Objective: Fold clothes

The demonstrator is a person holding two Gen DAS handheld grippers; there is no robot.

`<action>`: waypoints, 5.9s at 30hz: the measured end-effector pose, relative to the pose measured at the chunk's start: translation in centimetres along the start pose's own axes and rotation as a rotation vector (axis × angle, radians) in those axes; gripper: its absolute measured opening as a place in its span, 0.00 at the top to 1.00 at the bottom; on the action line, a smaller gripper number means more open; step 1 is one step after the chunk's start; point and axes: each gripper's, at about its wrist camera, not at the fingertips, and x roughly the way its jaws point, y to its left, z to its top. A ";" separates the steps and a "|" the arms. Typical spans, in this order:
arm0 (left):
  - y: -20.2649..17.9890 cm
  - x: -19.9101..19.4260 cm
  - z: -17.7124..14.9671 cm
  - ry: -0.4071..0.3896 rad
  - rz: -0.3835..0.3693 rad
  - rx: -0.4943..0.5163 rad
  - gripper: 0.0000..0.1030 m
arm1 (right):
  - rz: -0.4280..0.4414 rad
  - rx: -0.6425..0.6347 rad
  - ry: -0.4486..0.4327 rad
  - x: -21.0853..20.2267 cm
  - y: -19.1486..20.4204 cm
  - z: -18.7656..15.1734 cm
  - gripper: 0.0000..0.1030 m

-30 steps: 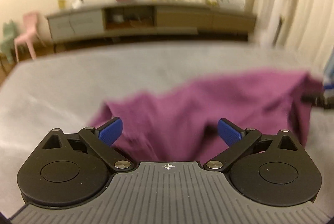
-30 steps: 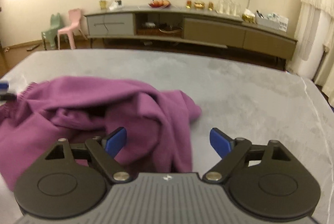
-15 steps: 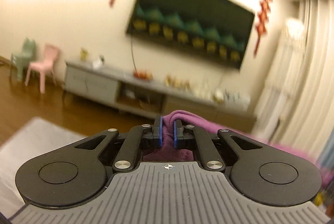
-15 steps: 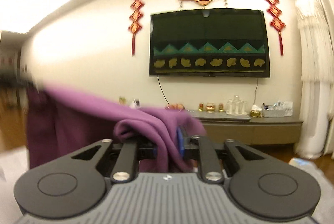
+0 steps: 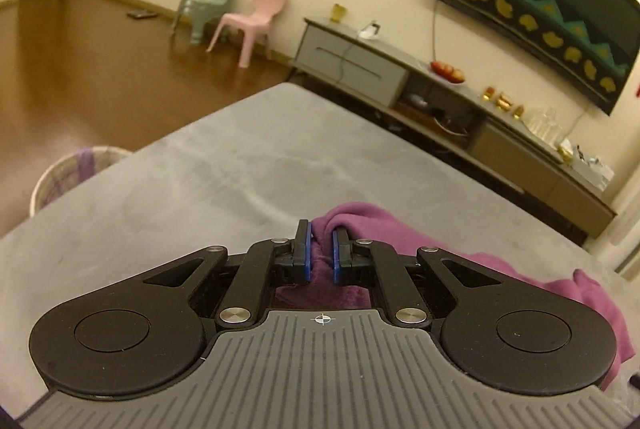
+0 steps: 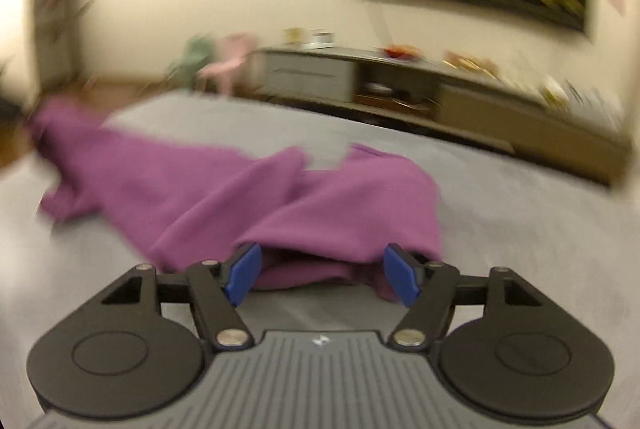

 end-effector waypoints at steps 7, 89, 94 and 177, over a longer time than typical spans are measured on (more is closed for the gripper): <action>0.7 0.5 -0.2 -0.005 -0.052 0.004 1.00 | -0.038 -0.119 0.117 8.0 1.2 2.7 0.16; -4.8 25.4 13.1 0.145 0.275 0.411 0.60 | -0.656 0.393 0.283 9.2 -26.5 11.0 0.51; -1.2 18.0 13.3 0.025 0.146 0.263 0.58 | -0.417 0.306 0.151 9.2 -19.7 8.6 0.41; 7.9 2.8 -1.1 0.381 0.041 0.559 0.48 | -0.172 0.378 0.295 -22.5 -13.6 -5.9 0.15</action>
